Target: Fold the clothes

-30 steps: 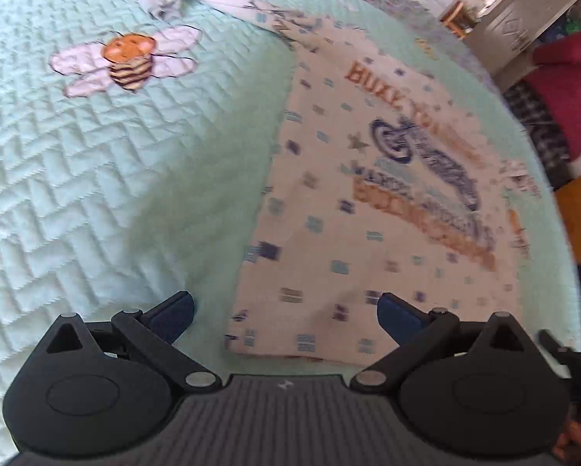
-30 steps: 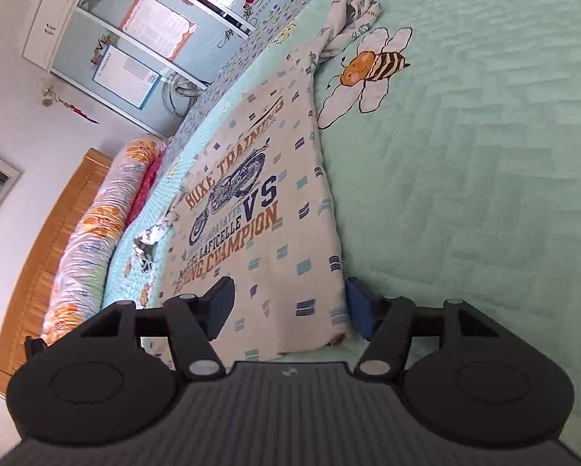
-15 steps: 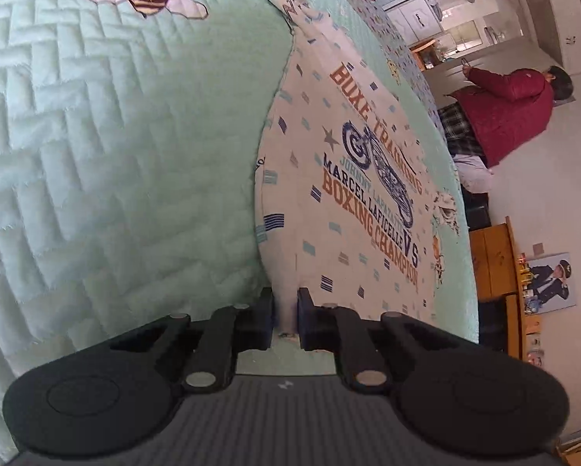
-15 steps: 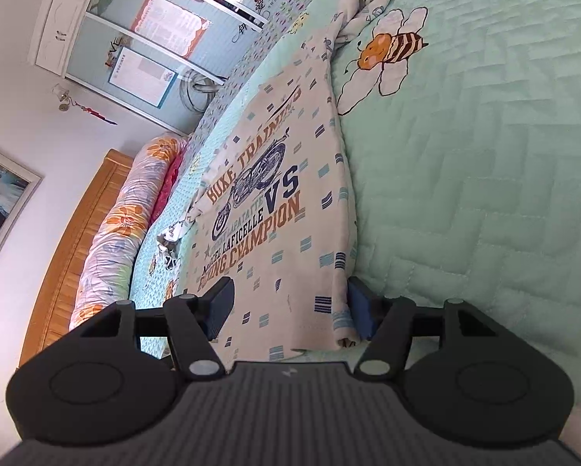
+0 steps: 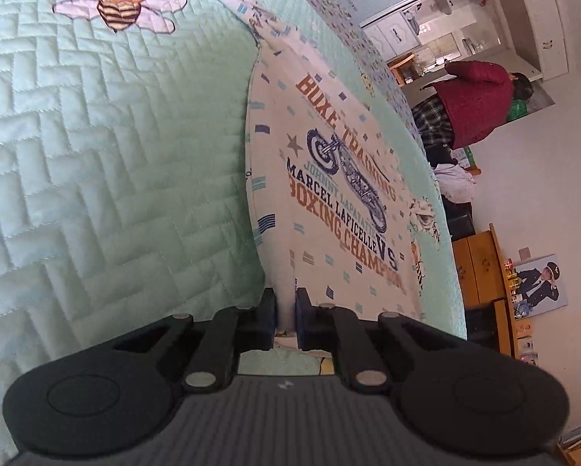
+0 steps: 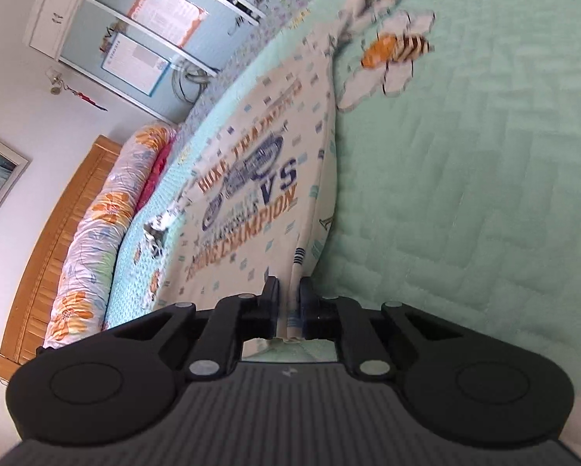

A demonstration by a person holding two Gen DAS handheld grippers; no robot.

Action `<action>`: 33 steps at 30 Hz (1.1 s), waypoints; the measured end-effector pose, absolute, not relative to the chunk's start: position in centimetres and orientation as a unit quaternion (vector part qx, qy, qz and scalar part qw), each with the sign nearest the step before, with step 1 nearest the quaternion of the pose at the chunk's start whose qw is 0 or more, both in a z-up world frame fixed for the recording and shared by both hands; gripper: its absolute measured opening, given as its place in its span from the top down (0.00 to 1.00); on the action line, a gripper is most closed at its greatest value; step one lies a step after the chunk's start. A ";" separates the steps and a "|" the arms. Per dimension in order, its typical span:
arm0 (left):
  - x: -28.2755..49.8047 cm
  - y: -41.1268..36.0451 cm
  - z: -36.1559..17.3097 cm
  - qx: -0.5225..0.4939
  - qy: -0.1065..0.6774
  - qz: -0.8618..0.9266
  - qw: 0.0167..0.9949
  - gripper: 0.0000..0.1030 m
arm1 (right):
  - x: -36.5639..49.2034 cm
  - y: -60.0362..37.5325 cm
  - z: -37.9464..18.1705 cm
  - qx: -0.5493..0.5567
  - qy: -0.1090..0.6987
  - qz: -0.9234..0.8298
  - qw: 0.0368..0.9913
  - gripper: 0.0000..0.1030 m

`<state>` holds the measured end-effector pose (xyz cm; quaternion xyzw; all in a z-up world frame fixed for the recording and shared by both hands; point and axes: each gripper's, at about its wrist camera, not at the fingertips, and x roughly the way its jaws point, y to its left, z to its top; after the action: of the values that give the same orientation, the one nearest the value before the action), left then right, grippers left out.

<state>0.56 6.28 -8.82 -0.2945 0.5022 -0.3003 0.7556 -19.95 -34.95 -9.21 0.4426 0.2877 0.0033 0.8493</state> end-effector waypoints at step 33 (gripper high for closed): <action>0.3 6.0 -11.2 -0.340 0.532 -0.303 0.714 0.45 | -22.7 -37.6 -10.8 0.460 0.308 -0.045 0.831 0.63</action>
<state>0.25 6.04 -11.22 -0.3398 0.5324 -0.3033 0.7135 -22.69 -37.58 -10.78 0.4605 0.3083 -0.0446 0.8312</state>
